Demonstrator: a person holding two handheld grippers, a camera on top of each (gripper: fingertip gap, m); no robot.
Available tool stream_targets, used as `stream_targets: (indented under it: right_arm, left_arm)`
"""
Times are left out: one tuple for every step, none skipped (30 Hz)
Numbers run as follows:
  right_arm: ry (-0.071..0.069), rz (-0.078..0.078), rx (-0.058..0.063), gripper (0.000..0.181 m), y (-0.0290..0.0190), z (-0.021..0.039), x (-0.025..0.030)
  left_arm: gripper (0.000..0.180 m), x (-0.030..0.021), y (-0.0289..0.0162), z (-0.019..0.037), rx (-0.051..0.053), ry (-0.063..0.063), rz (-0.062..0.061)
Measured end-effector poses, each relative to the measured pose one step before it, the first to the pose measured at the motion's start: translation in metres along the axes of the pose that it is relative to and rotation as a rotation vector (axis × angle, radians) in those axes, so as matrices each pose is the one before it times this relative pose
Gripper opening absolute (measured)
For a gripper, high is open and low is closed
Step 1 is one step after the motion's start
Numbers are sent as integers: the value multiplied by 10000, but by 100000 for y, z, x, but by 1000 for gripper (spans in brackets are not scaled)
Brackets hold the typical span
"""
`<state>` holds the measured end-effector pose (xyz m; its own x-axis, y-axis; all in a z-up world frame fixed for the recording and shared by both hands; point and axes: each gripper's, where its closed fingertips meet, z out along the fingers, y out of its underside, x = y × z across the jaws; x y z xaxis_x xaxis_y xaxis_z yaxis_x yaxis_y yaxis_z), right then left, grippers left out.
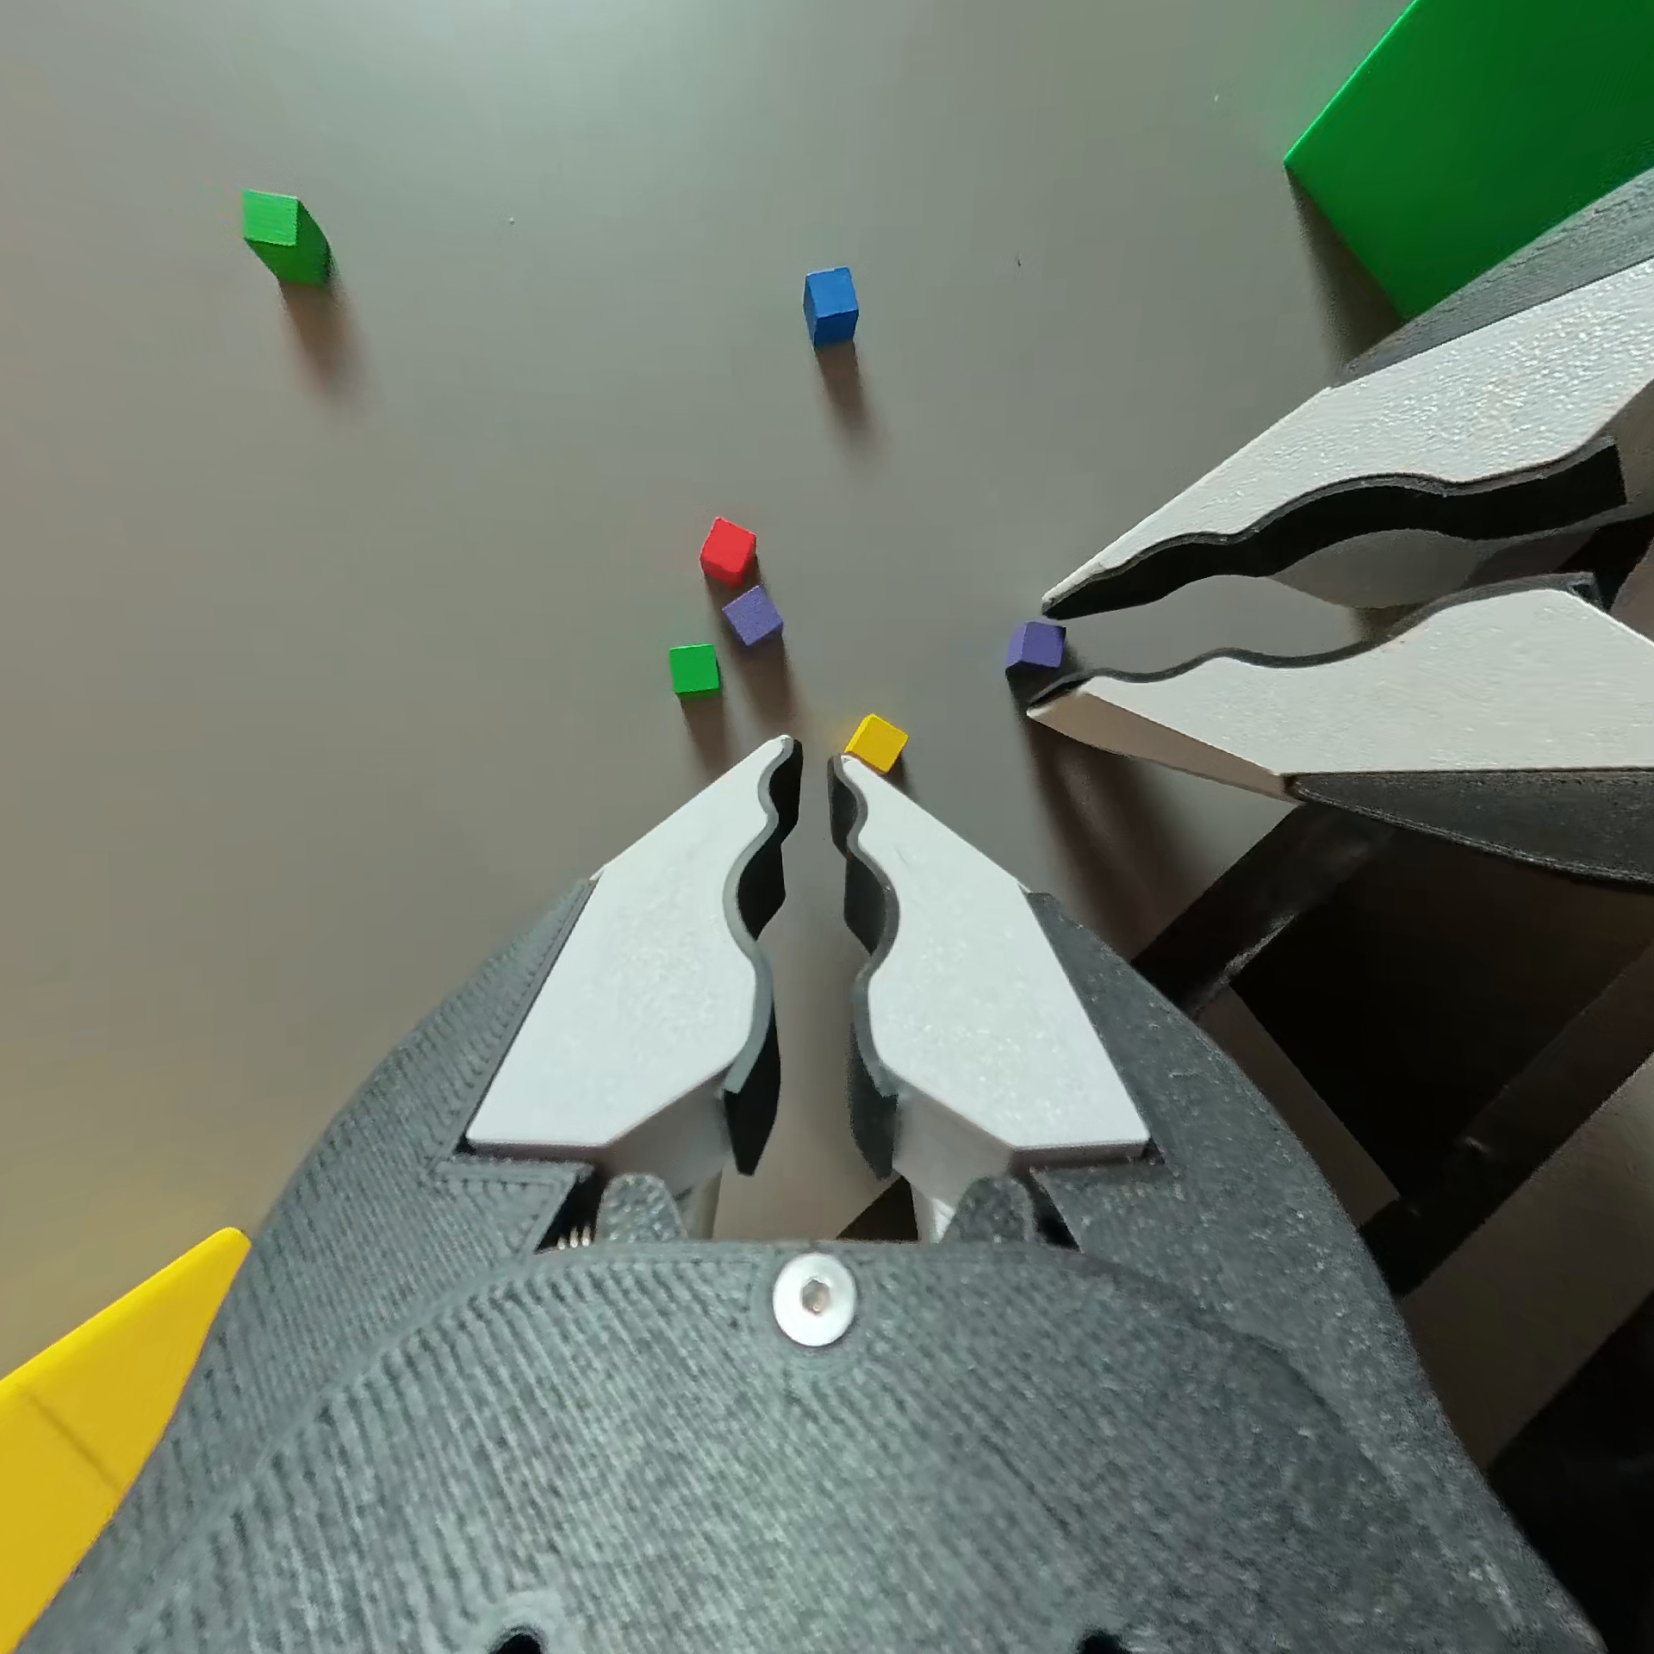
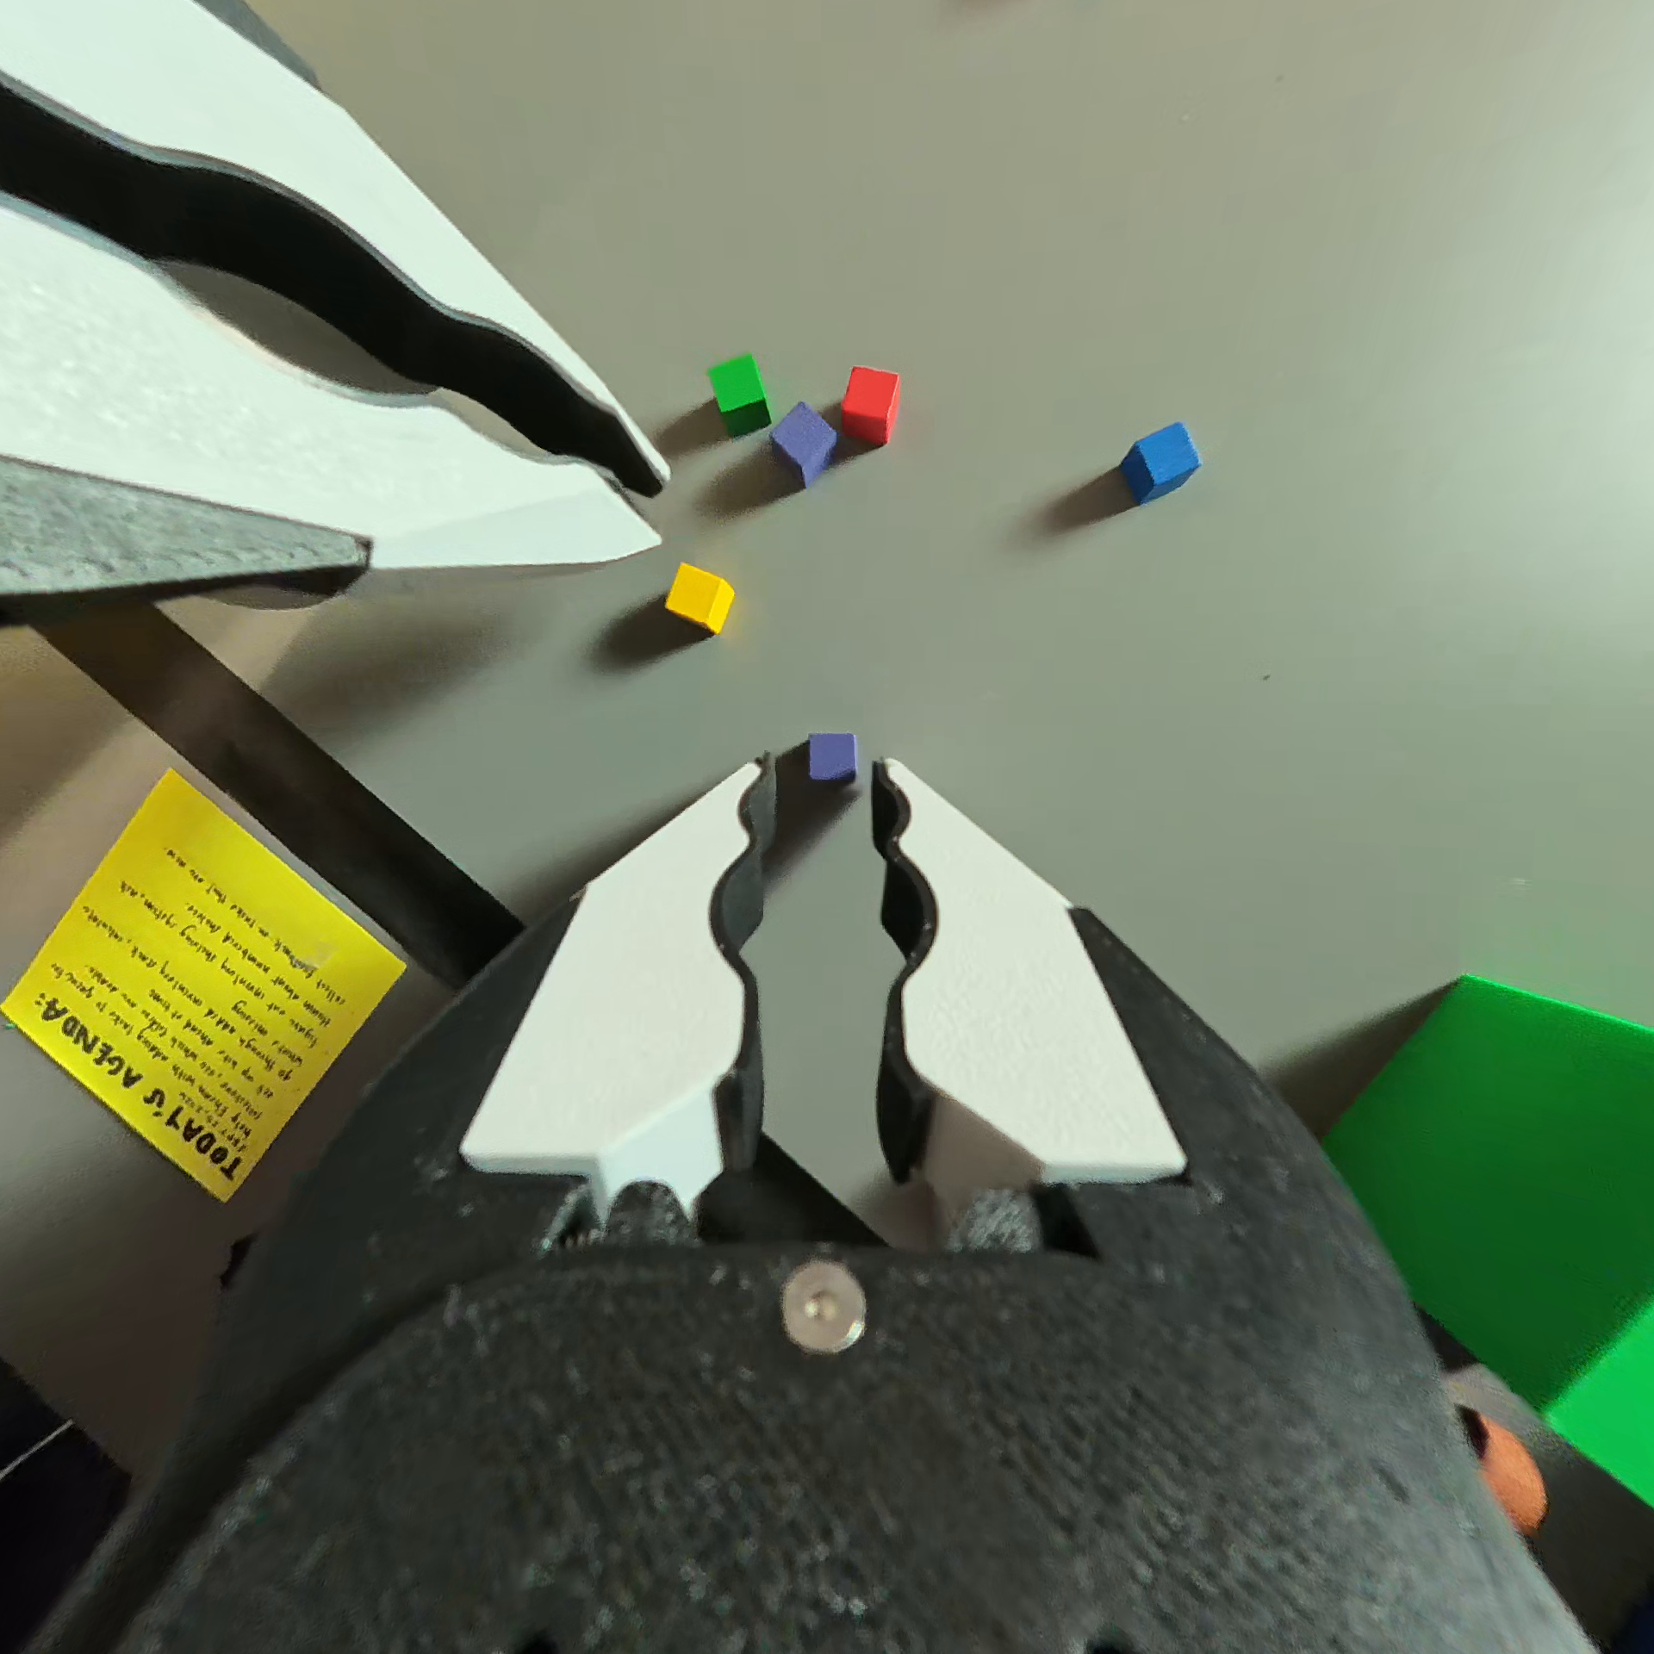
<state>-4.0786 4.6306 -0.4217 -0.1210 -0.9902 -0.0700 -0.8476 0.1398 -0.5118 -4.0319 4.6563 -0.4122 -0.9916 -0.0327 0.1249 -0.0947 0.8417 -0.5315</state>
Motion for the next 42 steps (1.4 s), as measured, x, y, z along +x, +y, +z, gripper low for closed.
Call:
stream_targets:
  right_arm:
    - [50,-27,40,20,-34,-184,-60]
    - [49,-22,84,20,-121,-255,-75]
    - [51,8,107,20,-156,-312,-81]
    - [45,48,96,20,-112,-341,-110]
    - [30,77,63,20,-30,-378,-134]
    - [19,87,25,20,20,-382,-135]
    - [19,75,-5,20,34,-409,-130]
    - [30,33,-17,20,-3,-452,-102]
    - [50,-32,19,20,-120,-547,-85]
    - [87,-83,88,20,-258,-627,-36]
    - [110,-65,128,19,-284,-627,8]
    - [90,31,114,19,-138,-539,16]
    - [52,144,60,19,87,-408,13]
    - [51,183,-10,20,245,-321,27]
    - [105,142,-32,22,90,-423,69]
    - [115,61,129,22,-474,-701,-36]
    - [85,-6,365,22,-1027,-953,-164]
    - [87,-13,436,21,-1212,-958,-186]
    - [87,33,348,21,-1027,-748,-127]
    - [71,88,205,23,-647,-438,-50]
    - [125,120,60,26,-213,-154,131]
    - [180,98,-58,27,153,40,276]
    - [191,39,-80,27,236,71,271]
    - [250,-26,9,25,98,-7,259]
    - [335,-100,98,24,-91,-93,282]
    - [356,-208,114,23,-184,-112,277]
    - [316,-307,74,21,-157,-64,202]
    - [266,-306,0,19,-44,25,160]
    - [182,-207,-42,18,33,77,83]
    - [28,-80,-18,18,-8,89,-102]
    - [-108,56,32,19,-83,70,-291]
    - [-206,168,90,21,-196,30,-433]
    - [-363,178,197,25,-458,18,-668]
    - [-570,103,381,32,-861,34,-964]
    - [-849,74,594,39,-1321,17,-1315]
    - [-938,181,562,47,-1420,6,-1254]
    - [-673,396,442,53,-1359,-30,-563]
    - [-397,578,498,56,-1492,-167,122]
    - [-222,643,603,57,-1650,-344,564]
    - [-243,543,634,59,-1581,-439,600]
    - [-400,365,539,60,-1218,-440,329]
    - [-217,228,175,52,-347,-265,538]
  left_arm:
    - [4,-53,-5,-87,15,11,-51]
    - [4,-46,-15,-79,24,2,-49]
    - [5,-53,-62,-118,60,0,-51]
    - [5,-37,-58,-128,80,13,-64]
    - [7,-42,27,-110,45,19,-88]
    - [9,-86,87,-66,21,-2,-107]
    - [11,-137,129,-26,-3,-6,-112]
    - [13,-180,115,-20,-8,-13,-94]
    - [14,-247,44,-79,20,-47,-80]
    - [14,-238,-56,-132,45,-36,-93]
    - [15,-181,-201,-214,108,11,-112]
    - [15,-107,-260,-239,167,45,-120]
    - [17,-101,-162,-191,122,51,-121]
    - [17,-109,1,-88,18,28,-123]
    - [17,-160,43,-45,-38,-22,-104]
    - [17,-190,-30,-65,-28,-66,-37]
    - [19,-274,-221,-187,50,-141,25]
    - [23,-316,-366,-310,112,-175,46]
    - [24,-239,-396,-398,77,-99,5]
    - [28,-203,-466,-394,112,-58,-54]
    - [33,-139,-509,-382,167,-21,-71]
    - [37,-237,-393,-310,130,-112,-52]
    - [39,-317,-193,-213,61,-200,50]
    - [39,-266,-101,-167,44,-199,167]
    - [40,-131,-134,-146,80,-128,235]
    - [41,-85,-140,-150,89,-102,257]
    - [41,-26,-112,-133,69,-49,233]
    - [41,38,-111,-134,54,0,153]
    - [41,21,-125,-114,51,6,50]
    - [42,108,-102,-121,44,76,-10]
    - [44,200,-97,-114,43,148,-25]
    - [47,234,-103,-90,58,167,-19]
    - [49,232,-104,-54,39,183,-3]
    - [53,212,-122,-16,16,199,13]
    - [56,145,-199,-59,29,194,-3]
    - [57,78,-357,-133,87,206,-50]
    - [58,38,-560,-253,176,240,-110]
    - [58,87,-790,-386,289,322,-201]
    - [59,109,-842,-484,324,370,-299]
    - [61,127,-747,-460,291,364,-334]
    - [63,179,-388,-215,140,306,-349]
    - [69,248,285,123,-209,215,-162]
